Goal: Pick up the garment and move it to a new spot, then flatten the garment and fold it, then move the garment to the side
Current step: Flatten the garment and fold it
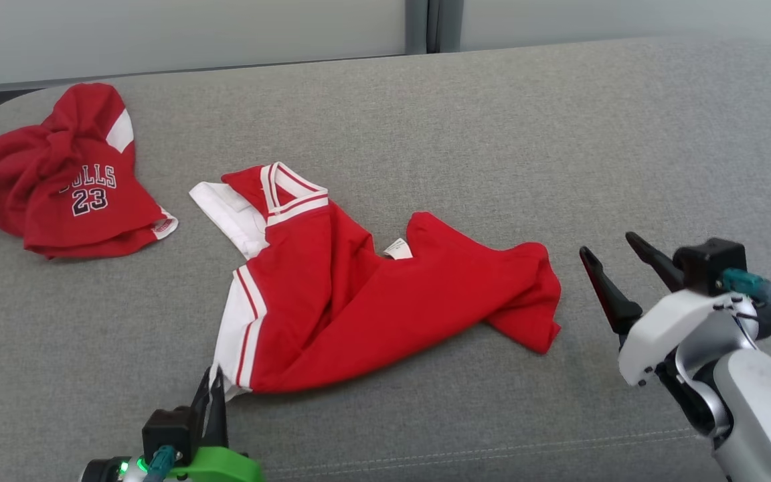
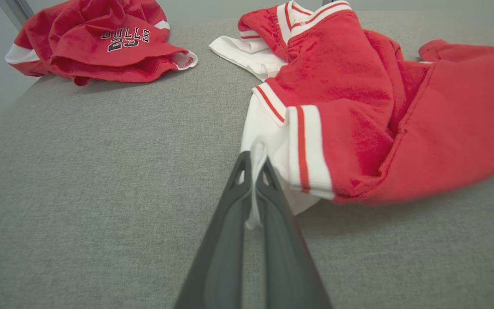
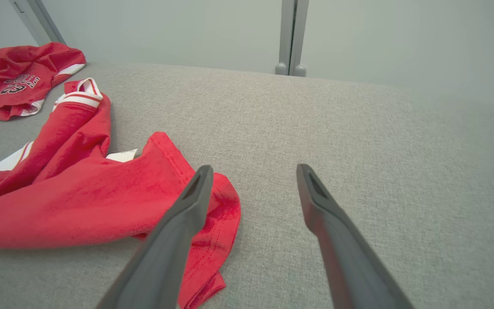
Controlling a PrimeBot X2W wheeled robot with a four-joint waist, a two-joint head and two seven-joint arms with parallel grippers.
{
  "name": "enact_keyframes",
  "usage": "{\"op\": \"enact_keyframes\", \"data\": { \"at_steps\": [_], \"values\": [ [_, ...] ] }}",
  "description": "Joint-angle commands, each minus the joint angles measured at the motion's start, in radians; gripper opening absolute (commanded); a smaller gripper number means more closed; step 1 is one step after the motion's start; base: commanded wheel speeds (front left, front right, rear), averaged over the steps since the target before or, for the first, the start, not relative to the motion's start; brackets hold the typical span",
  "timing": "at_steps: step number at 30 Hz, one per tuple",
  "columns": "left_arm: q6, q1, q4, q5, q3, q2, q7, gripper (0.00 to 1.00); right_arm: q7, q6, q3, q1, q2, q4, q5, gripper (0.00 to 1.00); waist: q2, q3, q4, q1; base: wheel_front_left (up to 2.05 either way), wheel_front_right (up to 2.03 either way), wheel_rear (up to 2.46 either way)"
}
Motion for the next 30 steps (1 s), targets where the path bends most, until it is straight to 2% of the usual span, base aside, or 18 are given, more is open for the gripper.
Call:
{"op": "enact_keyframes", "data": {
  "at_steps": [1,7,12,17,23,30],
  "values": [
    [-0.017,-0.029,0.012,-0.003,0.003,-0.023,0.0,1.0,0.03,-0.001,0.028,-0.05,-0.024,-0.001,0.007,1.0,0.0,-0.003,0.025,0.0,0.0,0.0,0.0],
    [-0.043,-0.042,-0.008,0.032,0.034,-0.065,0.0,1.0,0.174,-0.001,0.13,-0.22,-0.089,0.012,0.059,1.0,0.0,-0.001,0.092,0.0,0.0,0.0,0.0],
    [-0.06,-0.051,-0.081,0.078,0.057,-0.092,0.0,1.0,0.283,-0.001,0.214,-0.346,-0.101,0.088,0.136,1.0,0.0,0.019,0.179,0.0,0.0,0.0,0.0],
    [-0.083,-0.062,-0.142,0.119,0.055,-0.129,0.0,1.0,0.332,-0.001,0.28,-0.437,-0.101,0.211,0.191,1.0,0.0,0.054,0.27,0.0,0.0,0.0,0.0],
    [-0.098,-0.066,-0.182,0.147,0.061,-0.158,0.0,1.0,0.351,-0.001,0.336,-0.492,-0.101,0.332,0.231,1.0,0.0,0.077,0.339,0.0,0.0,0.0,0.0],
    [-0.115,-0.052,-0.2,0.171,0.081,-0.184,0.0,1.0,0.39,-0.001,0.418,-0.521,-0.115,0.428,0.294,1.0,0.0,0.086,0.378,0.0,0.0,0.0,0.0]
  ]
}}
